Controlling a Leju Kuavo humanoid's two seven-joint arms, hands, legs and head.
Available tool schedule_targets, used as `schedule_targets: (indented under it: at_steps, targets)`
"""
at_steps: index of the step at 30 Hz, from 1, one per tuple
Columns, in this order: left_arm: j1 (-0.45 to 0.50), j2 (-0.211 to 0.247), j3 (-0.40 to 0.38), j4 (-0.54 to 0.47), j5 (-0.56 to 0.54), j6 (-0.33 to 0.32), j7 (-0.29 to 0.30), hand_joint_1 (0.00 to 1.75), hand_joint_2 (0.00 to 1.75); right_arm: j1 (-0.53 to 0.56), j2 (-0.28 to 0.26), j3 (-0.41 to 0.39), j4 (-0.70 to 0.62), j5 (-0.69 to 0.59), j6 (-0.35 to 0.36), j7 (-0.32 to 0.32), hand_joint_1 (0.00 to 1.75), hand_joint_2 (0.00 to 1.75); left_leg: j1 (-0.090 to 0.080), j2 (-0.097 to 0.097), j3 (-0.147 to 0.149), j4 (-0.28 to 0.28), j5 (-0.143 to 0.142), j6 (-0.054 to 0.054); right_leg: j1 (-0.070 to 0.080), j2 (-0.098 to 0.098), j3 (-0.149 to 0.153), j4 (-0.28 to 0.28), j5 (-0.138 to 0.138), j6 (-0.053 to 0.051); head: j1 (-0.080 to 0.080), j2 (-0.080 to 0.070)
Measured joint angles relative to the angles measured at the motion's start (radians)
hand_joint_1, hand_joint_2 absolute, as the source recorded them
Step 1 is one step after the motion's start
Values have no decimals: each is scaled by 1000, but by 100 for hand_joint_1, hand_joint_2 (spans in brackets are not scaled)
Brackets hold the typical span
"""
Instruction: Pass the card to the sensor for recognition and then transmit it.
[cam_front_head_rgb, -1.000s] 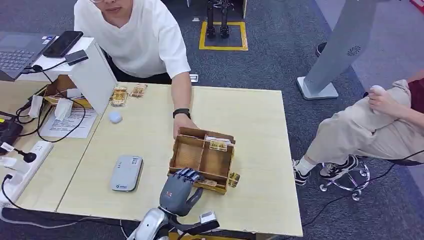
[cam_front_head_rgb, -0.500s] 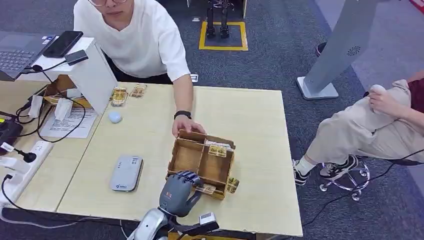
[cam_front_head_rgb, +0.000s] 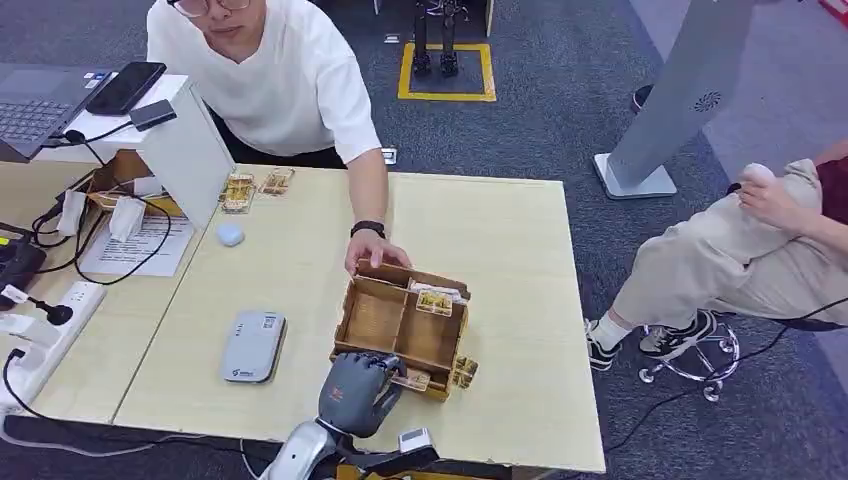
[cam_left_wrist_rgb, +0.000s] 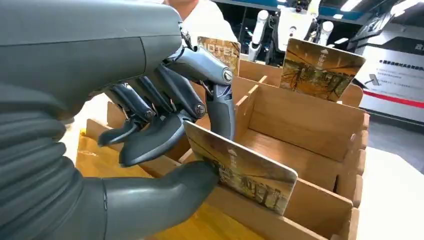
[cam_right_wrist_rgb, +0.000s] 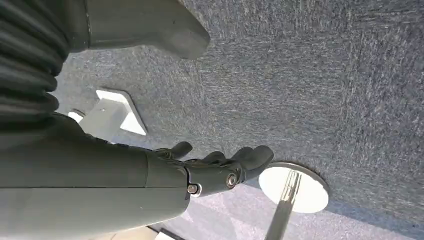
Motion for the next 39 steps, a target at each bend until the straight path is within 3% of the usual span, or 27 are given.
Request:
schedule_targets:
  at_steps: [8, 11, 16, 21, 25, 34, 39]
  targets:
    - [14, -3, 0, -40, 101, 49, -60, 175, 175, 5, 0, -1, 0, -6, 0, -16, 0, 175, 0, 0, 0, 0, 0, 0, 0, 0, 0, 0, 0, 0, 0, 0]
    - [18, -8, 0, -55, 119, 51, -72, 175, 175, 6, 0, -2, 0, -8, 0, -17, 0, 175, 0, 0, 0, 0, 0, 0, 0, 0, 0, 0, 0, 0, 0, 0]
    - [31, -19, 16, -91, 218, 52, -159, 175, 175, 10, 0, -6, 0, -13, 0, -29, 0, 175, 0, 0, 0, 0, 0, 0, 0, 0, 0, 0, 0, 0, 0, 0]
    - [36, -28, 32, -109, 250, 53, -183, 175, 175, 12, 0, -8, 0, -16, 0, -33, 0, 175, 0, 0, 0, 0, 0, 0, 0, 0, 0, 0, 0, 0, 0, 0]
    - [41, -40, 53, -114, 360, 53, -248, 175, 175, 15, 0, -13, 0, -22, 0, -37, 0, 175, 0, 0, 0, 0, 0, 0, 0, 0, 0, 0, 0, 0, 0, 0]
    - [43, -58, 86, -124, 562, 53, -331, 175, 175, 25, 0, -34, 0, -31, 0, -48, 0, 175, 0, 0, 0, 0, 0, 0, 0, 0, 0, 0, 0, 0, 0, 0]
    - [41, -85, 142, -167, 766, 57, -400, 175, 175, 33, -6, -48, 0, -45, 0, -52, 0, 175, 0, 0, 0, 0, 0, 0, 0, 0, 0, 0, 0, 0, 0, 0]
